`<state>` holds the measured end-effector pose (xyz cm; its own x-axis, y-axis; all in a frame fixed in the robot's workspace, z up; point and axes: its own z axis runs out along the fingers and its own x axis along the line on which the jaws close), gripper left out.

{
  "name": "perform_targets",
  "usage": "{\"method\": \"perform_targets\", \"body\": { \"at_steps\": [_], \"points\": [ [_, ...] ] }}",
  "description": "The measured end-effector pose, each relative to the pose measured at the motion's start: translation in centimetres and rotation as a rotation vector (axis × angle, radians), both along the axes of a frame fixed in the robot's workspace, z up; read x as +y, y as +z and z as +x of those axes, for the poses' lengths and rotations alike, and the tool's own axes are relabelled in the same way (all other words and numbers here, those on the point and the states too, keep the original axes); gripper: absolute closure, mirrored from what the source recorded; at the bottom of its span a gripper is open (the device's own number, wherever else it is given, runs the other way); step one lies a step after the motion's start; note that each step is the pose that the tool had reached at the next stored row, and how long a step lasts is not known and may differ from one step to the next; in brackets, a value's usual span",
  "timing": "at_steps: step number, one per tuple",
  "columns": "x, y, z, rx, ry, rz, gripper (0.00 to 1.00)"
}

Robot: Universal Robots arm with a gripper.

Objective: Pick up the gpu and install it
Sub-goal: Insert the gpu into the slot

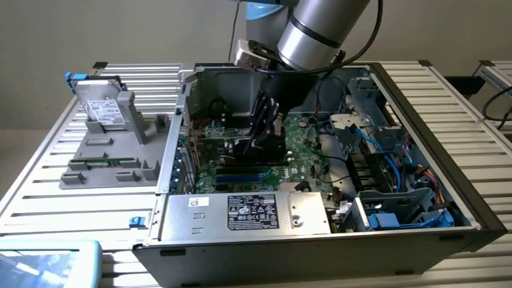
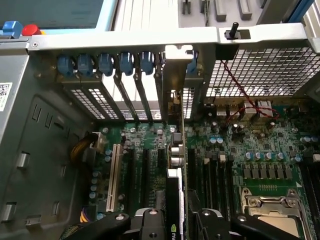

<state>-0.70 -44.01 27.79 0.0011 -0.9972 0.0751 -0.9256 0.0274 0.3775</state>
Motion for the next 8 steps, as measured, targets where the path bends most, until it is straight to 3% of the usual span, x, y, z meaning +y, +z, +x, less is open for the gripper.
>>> {"method": "perform_targets", "body": {
  "at_steps": [8],
  "points": [
    [0.07,-1.14,-0.55,0.0,-0.002,-0.0002,0.72]
  ]
}}
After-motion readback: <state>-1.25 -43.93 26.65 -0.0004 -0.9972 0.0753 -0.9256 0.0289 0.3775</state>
